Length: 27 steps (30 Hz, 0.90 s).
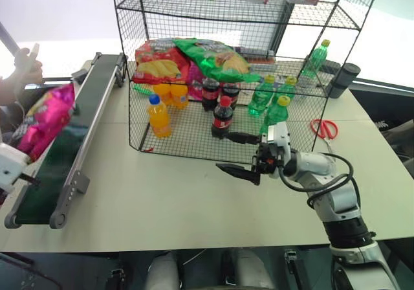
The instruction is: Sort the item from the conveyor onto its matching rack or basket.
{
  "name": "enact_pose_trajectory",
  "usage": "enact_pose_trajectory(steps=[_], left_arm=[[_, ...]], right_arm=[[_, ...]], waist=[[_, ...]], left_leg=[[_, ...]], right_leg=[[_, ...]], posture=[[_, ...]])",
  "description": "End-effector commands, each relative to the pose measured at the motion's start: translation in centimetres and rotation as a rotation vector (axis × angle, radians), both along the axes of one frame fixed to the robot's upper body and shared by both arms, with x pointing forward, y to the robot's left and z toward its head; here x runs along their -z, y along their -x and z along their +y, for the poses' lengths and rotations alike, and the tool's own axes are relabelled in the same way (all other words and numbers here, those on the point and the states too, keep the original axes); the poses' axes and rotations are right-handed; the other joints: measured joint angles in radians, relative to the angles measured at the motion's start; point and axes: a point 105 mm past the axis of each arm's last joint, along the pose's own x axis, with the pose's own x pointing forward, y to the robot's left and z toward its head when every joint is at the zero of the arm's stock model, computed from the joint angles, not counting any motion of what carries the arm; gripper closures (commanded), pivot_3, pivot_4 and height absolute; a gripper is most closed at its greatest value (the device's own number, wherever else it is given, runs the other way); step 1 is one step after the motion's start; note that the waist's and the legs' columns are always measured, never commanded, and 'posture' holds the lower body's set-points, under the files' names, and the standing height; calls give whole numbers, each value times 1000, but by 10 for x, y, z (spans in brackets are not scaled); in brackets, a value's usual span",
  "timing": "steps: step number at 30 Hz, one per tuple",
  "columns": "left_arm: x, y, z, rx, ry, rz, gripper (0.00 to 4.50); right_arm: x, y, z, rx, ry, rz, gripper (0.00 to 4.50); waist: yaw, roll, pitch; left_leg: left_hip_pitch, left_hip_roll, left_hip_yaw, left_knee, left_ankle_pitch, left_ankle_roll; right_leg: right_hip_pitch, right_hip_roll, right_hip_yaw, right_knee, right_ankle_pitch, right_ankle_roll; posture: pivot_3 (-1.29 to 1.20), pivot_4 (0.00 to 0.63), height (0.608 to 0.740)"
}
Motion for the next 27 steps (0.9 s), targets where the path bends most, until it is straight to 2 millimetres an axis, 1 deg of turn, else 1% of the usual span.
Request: enact_pose_trajectory(steps=[1, 2, 3, 6, 8, 9, 11, 13, 16, 18, 20, 22, 23, 27], left_arm=[[-31, 8, -18, 157, 110, -16, 4473], [-32, 11, -27, 238, 148, 27, 4473], [-32, 14, -33, 296, 238, 82, 4473], [-34, 30, -60, 519, 406, 231, 4473], [-42, 35, -74, 621, 499, 261, 4473], [-49, 36, -93, 726, 605, 308, 4473], [-50, 43, -126, 892, 729, 438, 4473], [-44, 48, -146, 991, 813, 545, 4473], [-35, 48, -170, 1127, 943, 642, 4473], [-30, 43, -183, 1208, 1014, 704, 4473], [-25, 36, -194, 1261, 1018, 742, 4473], [-27, 31, -202, 1340, 1074, 787, 4473], [-28, 28, -206, 1375, 1080, 790, 4473], [-27, 16, -222, 1469, 1091, 837, 4473]], right_arm=[[-8, -1, -2, -6, 2, -51, 0], [-8, -2, -3, -7, 3, -46, 0], [-8, -2, -4, -11, 10, -49, 0], [-8, -1, -8, -29, 33, -47, 0], [-7, -1, -12, -34, 39, -34, 0], [-4, 4, -16, -55, 51, 1, 0], [-1, 14, -20, -100, 61, 87, 0], [-2, 20, -23, -125, 53, 153, 0], [-5, 21, -26, -109, 39, 188, 0], [-5, 21, -30, -92, 47, 196, 0], [-5, 21, -33, -72, 44, 208, 0], [-5, 23, -38, -57, 37, 230, 0], [-9, 25, -41, -52, 4, 265, 0], [-21, 49, -45, -134, -44, 394, 0]], waist=[[-1, 0, 0], [-1, 0, 0], [-1, 0, 0], [-2, 1, 1], [-1, 1, 1], [1, 1, 1], [8, 0, 1], [8, 2, 2], [4, 4, 3], [4, 4, 3], [6, 4, 3], [6, 4, 2], [7, 4, 2], [11, 3, 2]], left_leg=[[0, 0, 0, 0, 0, 0], [0, 0, 0, 0, 0, -1], [0, 0, 0, 0, 1, -1], [0, 0, 0, 0, 1, -1], [0, 0, 0, 0, 1, -2], [0, 0, 0, 0, 1, -2], [0, -1, -2, 0, 1, -3], [1, -1, -4, 0, 1, -2], [1, -2, -3, 1, 1, -1], [2, -2, -3, 1, 1, -2], [2, -3, -5, 1, 2, -4], [2, -3, -5, 0, 3, -5], [2, -3, -5, 0, 3, -5], [1, -4, -4, 1, 4, -6]], right_leg=[[0, 0, 0, 0, 0, 0], [0, 1, 0, 0, 0, 0], [0, 1, 0, 0, 0, 0], [0, 1, 1, 0, 0, 0], [0, 1, 1, 0, 0, 0], [0, 1, 1, 0, 0, 0], [1, 3, 1, 0, 0, 0], [4, 1, 1, -2, 0, 0], [5, 1, 2, -2, 0, 0], [5, 2, 2, -1, 0, 0], [5, 4, 2, -1, 0, -1], [5, 5, 2, -1, 0, -1], [5, 5, 2, -1, 0, -1], [5, 4, 2, -2, 0, -1]], posture=[[0, 150, 726], [0, 150, 726], [0, 150, 726], [0, 150, 726], [0, 150, 726], [0, 150, 726], [0, 150, 726], [0, 150, 726], [0, 150, 726], [0, 150, 726], [0, 150, 726], [0, 150, 726], [0, 150, 726], [0, 150, 726]])
